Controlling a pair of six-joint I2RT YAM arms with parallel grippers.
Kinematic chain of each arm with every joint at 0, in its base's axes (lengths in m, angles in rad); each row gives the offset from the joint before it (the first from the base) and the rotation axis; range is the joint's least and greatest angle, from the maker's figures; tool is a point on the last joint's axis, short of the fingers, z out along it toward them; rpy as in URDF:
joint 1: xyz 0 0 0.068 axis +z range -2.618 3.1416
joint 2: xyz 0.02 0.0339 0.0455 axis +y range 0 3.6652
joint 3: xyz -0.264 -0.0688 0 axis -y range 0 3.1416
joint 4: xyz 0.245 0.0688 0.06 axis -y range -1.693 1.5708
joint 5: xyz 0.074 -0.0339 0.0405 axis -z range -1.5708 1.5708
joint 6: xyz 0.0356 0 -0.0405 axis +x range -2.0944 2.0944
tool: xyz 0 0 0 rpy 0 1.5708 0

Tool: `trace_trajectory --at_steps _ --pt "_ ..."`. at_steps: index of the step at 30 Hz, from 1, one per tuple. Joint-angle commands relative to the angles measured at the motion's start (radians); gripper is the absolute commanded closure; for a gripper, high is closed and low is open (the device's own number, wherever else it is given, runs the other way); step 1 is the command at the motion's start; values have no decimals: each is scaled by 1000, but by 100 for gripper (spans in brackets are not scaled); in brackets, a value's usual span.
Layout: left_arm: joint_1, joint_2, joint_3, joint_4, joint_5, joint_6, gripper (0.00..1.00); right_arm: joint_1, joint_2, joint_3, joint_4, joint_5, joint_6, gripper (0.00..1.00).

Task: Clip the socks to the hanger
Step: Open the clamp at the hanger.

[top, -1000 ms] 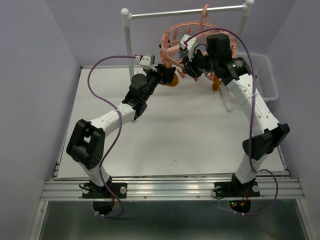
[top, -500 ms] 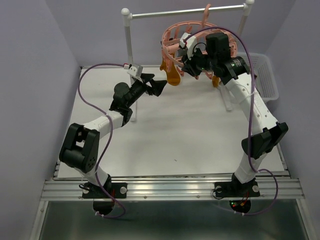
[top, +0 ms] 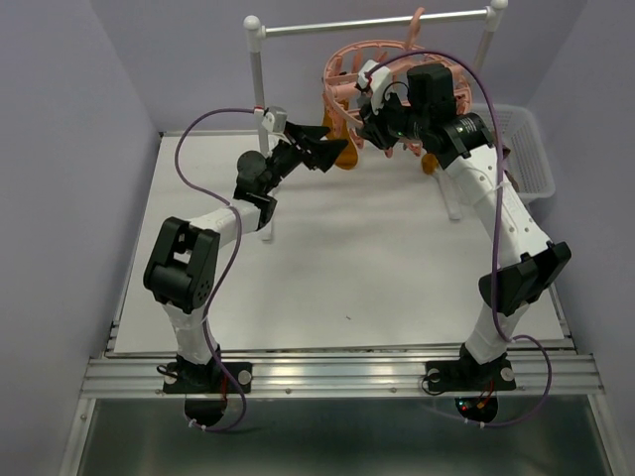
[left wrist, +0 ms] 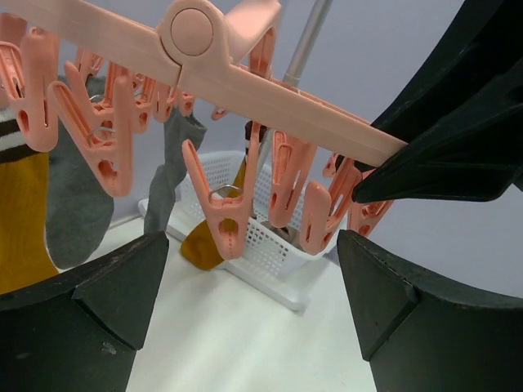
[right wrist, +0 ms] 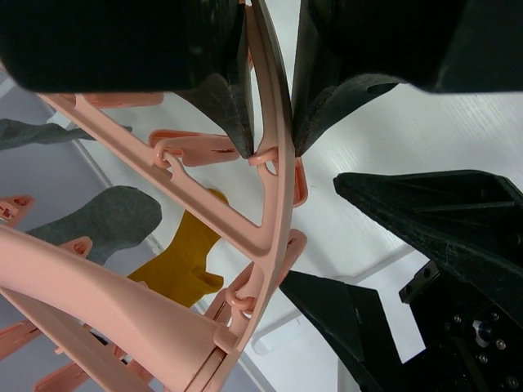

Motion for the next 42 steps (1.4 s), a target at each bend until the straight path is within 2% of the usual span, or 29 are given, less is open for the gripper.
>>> trace_trajectory --at_steps 1,7,10,20,26,30,34,42 --pt "-5 -18 77 132 17 -37 3 -12 -30 -1 63 104 61 84" --pt "-26 -1 126 69 -35 -1 4 -12 -36 -24 79 104 72 84" --pt "-57 -4 163 -50 -115 73 4 -12 -38 -32 92 121 76 84" --pt "-48 32 182 -51 -118 86 11 -12 -62 -41 95 104 80 84" --pt "-7 21 126 -20 -78 70 8 -12 -65 -38 91 110 78 84" --pt "18 39 132 11 66 139 2 -12 -61 -37 82 84 73 84" --pt "39 56 165 -43 124 191 1 -12 -70 -32 66 76 63 84" --pt "64 99 205 53 187 193 1 -12 -77 -44 63 79 52 84"
